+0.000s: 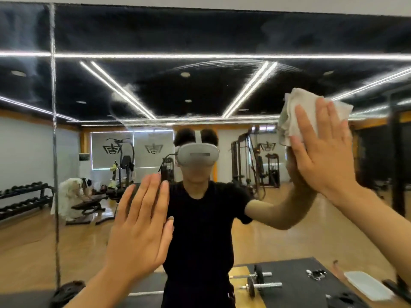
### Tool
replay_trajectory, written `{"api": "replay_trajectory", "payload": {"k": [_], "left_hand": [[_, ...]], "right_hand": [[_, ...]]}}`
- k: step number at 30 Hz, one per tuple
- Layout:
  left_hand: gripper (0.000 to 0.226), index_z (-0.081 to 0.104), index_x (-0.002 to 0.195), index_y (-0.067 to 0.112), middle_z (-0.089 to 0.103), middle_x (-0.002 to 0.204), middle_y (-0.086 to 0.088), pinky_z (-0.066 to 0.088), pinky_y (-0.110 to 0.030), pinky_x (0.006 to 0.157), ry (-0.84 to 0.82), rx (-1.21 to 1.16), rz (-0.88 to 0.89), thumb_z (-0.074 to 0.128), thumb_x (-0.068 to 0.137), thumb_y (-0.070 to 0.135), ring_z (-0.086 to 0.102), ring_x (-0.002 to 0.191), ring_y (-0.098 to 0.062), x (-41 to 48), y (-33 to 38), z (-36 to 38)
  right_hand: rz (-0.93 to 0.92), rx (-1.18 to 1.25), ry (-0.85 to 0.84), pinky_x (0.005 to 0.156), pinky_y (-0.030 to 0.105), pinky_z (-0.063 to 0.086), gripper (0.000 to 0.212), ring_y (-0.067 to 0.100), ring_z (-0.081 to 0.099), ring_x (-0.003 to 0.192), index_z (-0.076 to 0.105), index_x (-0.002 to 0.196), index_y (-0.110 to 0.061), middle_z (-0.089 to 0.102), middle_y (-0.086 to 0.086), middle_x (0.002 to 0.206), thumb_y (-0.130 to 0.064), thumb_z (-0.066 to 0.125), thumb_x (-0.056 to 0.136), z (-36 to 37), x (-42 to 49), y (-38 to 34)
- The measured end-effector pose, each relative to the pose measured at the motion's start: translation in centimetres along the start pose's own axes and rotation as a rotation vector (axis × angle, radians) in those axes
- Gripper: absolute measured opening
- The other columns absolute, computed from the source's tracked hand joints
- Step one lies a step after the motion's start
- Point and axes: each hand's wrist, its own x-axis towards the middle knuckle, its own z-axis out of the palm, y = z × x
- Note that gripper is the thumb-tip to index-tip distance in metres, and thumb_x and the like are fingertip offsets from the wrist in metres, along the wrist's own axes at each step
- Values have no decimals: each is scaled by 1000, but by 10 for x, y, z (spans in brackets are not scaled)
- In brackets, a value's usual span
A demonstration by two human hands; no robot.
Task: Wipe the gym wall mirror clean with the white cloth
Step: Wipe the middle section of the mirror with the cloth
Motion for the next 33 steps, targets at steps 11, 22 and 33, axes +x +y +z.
{"api": "replay_trajectory", "payload": {"k": [11, 22, 33], "left_hand": [[68, 31, 162, -2, 19, 173, -23, 13, -52, 131, -65, -24, 31, 34, 108, 39, 13, 163, -33, 1, -4, -4], [74, 22, 167, 13, 9, 176, -17, 5, -52, 132, -93, -15, -25, 38, 102, 44, 11, 163, -33, -52, -177, -45], [80, 21, 167, 7, 11, 177, -13, 19, -60, 128, -87, -11, 10, 38, 102, 49, 14, 163, -32, -69, -200, -28]], "right_hand": [[-209, 129, 33, 127, 63, 3, 62, 35, -5, 162, 11, 169, -31, -2, 15, 176, -50, 27, 112, 43, -16, -234], [-165, 19, 24, 119, 57, 23, 61, 35, 18, 156, 28, 165, -35, 22, 14, 171, -56, 33, 108, 34, -6, -234], [-83, 10, 24, 127, 64, 9, 60, 31, -3, 163, 16, 168, -32, -1, 12, 176, -50, 26, 111, 49, -65, -264]]}}
